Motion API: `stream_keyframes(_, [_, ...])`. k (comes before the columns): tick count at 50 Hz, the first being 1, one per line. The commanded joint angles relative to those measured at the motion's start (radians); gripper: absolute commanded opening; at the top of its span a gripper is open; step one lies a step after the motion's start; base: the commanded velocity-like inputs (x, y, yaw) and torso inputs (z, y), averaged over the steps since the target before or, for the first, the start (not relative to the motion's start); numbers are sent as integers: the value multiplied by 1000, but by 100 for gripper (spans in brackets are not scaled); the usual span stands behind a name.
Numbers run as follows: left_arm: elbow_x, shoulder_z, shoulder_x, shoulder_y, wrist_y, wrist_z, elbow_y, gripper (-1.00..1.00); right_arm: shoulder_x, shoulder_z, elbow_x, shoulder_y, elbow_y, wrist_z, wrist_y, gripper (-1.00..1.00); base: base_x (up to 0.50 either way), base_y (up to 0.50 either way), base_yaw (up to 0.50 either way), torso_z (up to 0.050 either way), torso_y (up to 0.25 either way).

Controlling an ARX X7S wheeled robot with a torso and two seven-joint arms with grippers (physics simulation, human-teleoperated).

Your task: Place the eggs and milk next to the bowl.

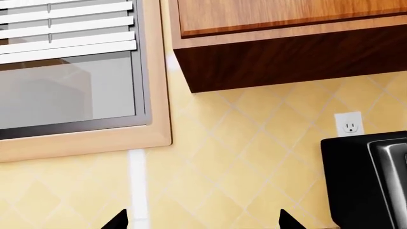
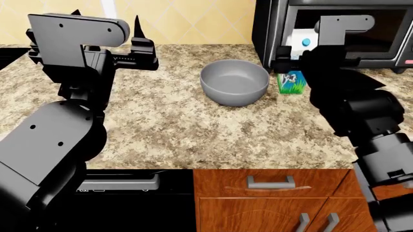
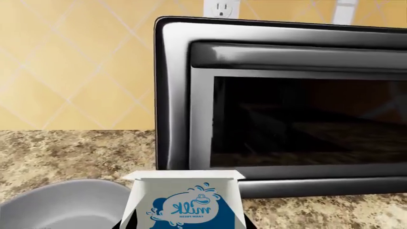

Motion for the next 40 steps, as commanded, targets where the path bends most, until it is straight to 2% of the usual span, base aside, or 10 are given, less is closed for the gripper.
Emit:
stream_keyframes(1, [0,4,-1,-3,0,0,-1,100,-38,-3,-58,31,111,-38,-31,-100,0,0,0,0,10])
stream_keyframes(5, [2,6,-1,-5,2,1,-5,100,-70,-8,-72,50,197,-68,-64,-100,0,0,0,0,0])
stream_keyframes(12, [6,10,-2,-2,11,6,-17,100,-177,-11,-113,122,507,-176,-196,-100,0,0,0,1,0])
stream_keyframes(19, [12,15,-2,4,19,8,-25,100,-184,71,-179,97,513,-187,-171,-100,0,0,0,0,0])
stream_keyframes(40, [12,12,-11,21,35,10,-31,100,-215,419,-529,51,514,-223,-109,-100,0,0,0,0,0])
